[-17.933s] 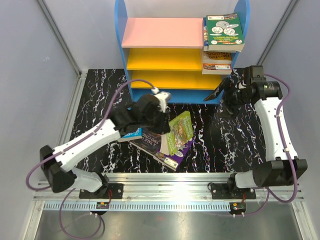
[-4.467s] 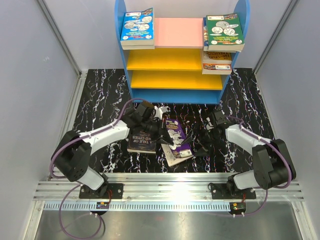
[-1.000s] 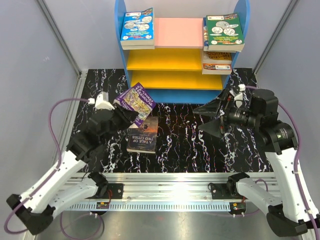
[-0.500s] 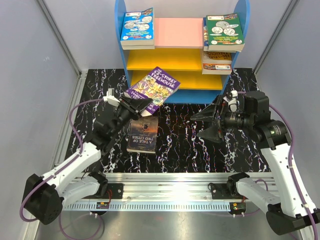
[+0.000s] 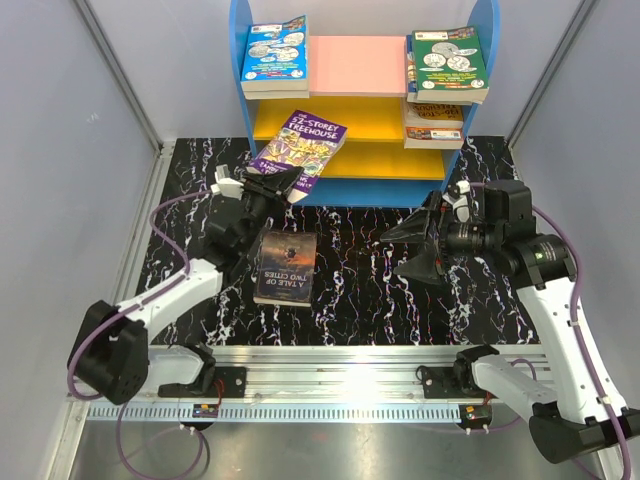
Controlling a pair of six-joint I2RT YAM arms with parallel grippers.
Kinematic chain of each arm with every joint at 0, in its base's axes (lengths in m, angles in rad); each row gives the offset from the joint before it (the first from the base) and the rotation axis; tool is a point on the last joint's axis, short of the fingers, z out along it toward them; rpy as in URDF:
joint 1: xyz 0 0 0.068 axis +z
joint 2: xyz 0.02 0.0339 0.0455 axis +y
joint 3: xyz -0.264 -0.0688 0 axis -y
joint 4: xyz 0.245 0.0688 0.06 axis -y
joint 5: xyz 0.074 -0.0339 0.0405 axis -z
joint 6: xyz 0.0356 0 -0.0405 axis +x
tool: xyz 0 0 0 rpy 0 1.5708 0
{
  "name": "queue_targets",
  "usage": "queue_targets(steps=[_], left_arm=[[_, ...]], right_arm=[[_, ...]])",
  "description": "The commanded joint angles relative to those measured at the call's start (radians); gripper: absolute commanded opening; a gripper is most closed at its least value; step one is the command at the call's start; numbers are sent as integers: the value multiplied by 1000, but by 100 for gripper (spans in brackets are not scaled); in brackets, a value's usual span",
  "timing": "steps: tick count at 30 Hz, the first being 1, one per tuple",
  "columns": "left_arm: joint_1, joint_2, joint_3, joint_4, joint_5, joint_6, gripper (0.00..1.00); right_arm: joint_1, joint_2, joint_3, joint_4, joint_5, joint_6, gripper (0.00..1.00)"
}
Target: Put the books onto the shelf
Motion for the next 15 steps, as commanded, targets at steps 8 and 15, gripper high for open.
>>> queue_targets(steps=[8,15], left_arm=[[10,245,238,325,-299,-119,0],[17,323,298,233,-425,-256,50]], right_arm=[[-78,31,43,-34,-79,-78,100],[-145,46,41,-65,-122,-115,100]])
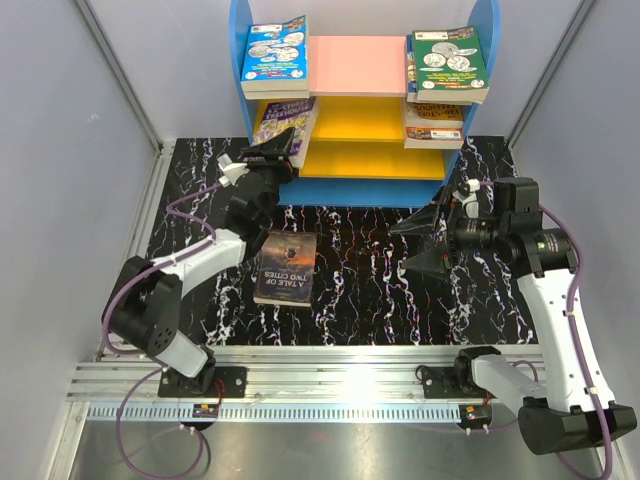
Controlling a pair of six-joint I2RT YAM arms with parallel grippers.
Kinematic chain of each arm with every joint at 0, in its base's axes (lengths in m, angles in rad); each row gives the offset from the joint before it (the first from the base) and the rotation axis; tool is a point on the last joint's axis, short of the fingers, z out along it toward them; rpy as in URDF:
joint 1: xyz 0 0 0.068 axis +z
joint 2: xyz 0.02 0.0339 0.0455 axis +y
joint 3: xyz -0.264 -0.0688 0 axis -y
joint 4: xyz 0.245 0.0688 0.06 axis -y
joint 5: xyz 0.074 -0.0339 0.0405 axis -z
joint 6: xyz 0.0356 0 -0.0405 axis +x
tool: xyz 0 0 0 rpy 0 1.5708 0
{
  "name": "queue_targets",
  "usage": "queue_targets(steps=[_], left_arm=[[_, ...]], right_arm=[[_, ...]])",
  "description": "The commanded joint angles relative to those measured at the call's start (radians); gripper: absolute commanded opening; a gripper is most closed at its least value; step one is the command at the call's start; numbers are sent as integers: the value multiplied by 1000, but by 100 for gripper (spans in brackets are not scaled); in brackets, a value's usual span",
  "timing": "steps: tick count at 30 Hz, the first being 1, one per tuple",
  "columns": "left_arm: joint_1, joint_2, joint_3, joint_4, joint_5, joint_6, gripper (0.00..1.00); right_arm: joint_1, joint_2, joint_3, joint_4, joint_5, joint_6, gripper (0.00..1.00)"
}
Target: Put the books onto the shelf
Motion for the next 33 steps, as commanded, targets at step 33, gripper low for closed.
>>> queue_targets(steps=[33], left_arm=[[80,243,456,-281,67,-256,99]], right_arm=[[-78,-57,-48,15,-104,21,100]])
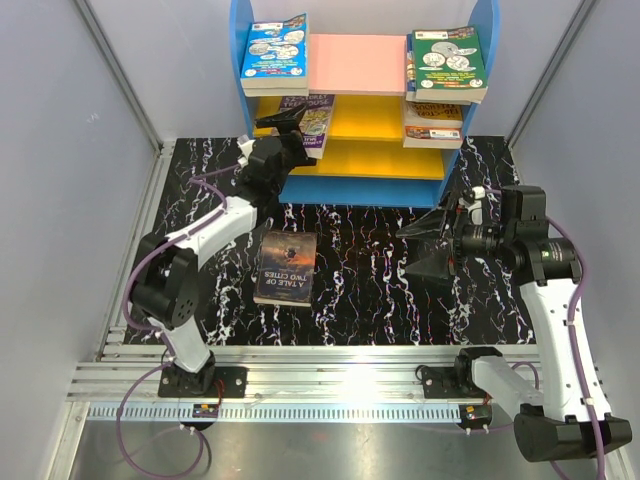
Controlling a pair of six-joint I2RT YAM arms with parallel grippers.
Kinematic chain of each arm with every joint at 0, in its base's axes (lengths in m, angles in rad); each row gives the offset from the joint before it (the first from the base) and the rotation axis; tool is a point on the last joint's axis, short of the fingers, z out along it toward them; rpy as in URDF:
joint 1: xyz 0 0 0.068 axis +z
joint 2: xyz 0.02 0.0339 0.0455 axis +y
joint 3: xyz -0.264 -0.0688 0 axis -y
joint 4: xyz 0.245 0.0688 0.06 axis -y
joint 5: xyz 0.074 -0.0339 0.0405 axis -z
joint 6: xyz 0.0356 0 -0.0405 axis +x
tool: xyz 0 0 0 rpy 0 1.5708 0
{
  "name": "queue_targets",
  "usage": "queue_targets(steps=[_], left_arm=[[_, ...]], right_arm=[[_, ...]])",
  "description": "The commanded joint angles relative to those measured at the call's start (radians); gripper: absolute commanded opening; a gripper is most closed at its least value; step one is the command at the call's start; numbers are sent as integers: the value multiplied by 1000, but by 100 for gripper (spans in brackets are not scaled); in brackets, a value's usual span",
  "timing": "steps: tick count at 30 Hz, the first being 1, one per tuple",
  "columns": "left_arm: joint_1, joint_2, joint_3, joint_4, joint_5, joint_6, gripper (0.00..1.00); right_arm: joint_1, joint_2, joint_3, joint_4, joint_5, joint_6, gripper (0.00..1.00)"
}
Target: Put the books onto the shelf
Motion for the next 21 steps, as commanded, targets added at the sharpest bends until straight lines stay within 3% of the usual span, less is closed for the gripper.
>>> queue_targets(steps=[1,8,15,21], left_arm=[[45,57,117,47,-30,-25,99],[54,100,180,-16,-9,-43,98],[62,74,93,60,59,-44,98],[89,30,16,114,166,58,99]], right_arm=[[-6,-27,-26,51,-31,47,100],[-6,-75,-68,78,-18,104,100],[-6,-112,-95,98,9,148,100],[-6,-159,-144,135,22,210,100]])
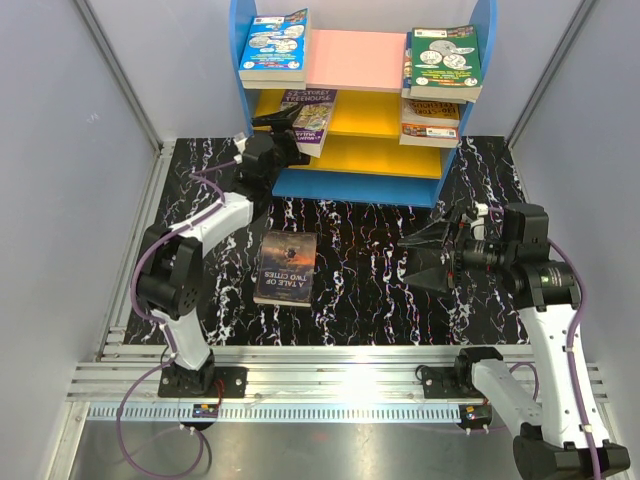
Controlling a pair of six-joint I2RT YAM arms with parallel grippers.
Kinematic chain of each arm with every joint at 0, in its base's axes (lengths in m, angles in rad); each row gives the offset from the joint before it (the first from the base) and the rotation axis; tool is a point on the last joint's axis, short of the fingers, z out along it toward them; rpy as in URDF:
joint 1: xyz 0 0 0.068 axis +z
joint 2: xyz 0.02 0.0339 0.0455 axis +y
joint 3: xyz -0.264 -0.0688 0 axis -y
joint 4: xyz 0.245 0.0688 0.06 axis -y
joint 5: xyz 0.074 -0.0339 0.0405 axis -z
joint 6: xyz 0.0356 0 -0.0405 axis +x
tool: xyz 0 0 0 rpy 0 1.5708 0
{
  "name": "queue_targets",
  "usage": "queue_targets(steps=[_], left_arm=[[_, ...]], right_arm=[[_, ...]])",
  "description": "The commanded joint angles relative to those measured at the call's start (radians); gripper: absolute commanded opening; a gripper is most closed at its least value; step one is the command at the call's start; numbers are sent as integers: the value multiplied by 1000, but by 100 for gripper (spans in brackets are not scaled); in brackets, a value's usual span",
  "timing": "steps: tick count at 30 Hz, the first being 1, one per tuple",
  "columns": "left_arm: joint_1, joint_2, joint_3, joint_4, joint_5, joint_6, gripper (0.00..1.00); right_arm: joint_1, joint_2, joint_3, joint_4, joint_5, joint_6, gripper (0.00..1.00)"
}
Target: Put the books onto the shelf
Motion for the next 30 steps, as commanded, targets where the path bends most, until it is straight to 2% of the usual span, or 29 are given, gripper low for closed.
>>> queue_targets(steps=[1,4,14,19,26,27,30], left_arm=[[32,-48,-41,106,70,60,99],[40,-51,-80,163,98,57,99],[58,-142,-133,208,164,134,99],[90,-166,-183,235,214,120,99],[101,-182,-205,211,260,129,98],[100,-180,-205,211,263,129,96],[101,-171,-202,223,271,123,65]], right_arm=[[-4,-36,-30,63,10,64,100],[-4,-48,-50,76,14,86,100],[-3,-72,-55,70,33,92,100],[-4,-80,-66,73,37,97,100],[-4,-88,-87,93,37,107,100],[-4,-88,-89,93,39,110,100],[-4,-92,-96,96,39,110,100]])
